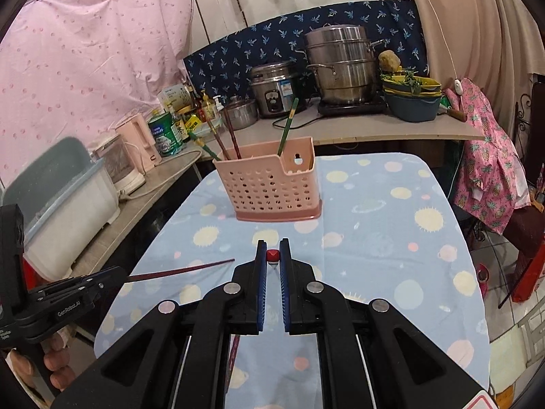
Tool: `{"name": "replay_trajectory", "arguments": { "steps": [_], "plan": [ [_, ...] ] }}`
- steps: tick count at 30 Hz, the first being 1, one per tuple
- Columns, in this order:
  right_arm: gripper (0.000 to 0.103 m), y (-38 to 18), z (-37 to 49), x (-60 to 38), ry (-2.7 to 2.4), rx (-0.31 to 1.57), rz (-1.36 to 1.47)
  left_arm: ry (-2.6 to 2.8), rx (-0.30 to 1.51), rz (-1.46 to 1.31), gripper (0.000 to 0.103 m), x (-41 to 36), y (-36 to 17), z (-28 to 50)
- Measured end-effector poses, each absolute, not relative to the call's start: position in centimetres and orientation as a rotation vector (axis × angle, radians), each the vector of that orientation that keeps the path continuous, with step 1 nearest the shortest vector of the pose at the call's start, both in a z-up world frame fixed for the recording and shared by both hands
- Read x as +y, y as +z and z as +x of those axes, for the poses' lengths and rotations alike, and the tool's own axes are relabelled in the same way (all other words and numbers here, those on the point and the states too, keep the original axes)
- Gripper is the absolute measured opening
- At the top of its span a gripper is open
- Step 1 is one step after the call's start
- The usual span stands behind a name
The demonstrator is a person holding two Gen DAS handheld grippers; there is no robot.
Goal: Organize utensils
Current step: 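Lift both chopsticks and carry them over the pink basket, then lower the chopsticks into the basket and open both tools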
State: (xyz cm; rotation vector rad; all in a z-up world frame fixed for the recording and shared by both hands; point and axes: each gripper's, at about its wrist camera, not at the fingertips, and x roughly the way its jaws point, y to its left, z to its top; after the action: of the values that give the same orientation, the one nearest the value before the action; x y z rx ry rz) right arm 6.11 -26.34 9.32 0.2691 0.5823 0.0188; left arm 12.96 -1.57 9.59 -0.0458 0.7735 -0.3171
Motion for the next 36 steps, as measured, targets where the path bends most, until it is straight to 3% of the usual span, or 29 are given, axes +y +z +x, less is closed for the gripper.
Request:
{"name": "replay_trajectory", "arguments": {
  "steps": [20, 36],
  "plan": [
    [0.007, 14.5, 11.9, -27.8, 0.039, 0.472, 0.266, -0.323, 0.688, -0.089, 0.007, -3.7, 16.3, 20.6],
    [0.007, 24.3, 18.6, -29.6, 0.059, 0.253, 0.287, -0.354, 0.449, -0.128, 0.007, -6.5, 27.6, 25.9]
  ]
}}
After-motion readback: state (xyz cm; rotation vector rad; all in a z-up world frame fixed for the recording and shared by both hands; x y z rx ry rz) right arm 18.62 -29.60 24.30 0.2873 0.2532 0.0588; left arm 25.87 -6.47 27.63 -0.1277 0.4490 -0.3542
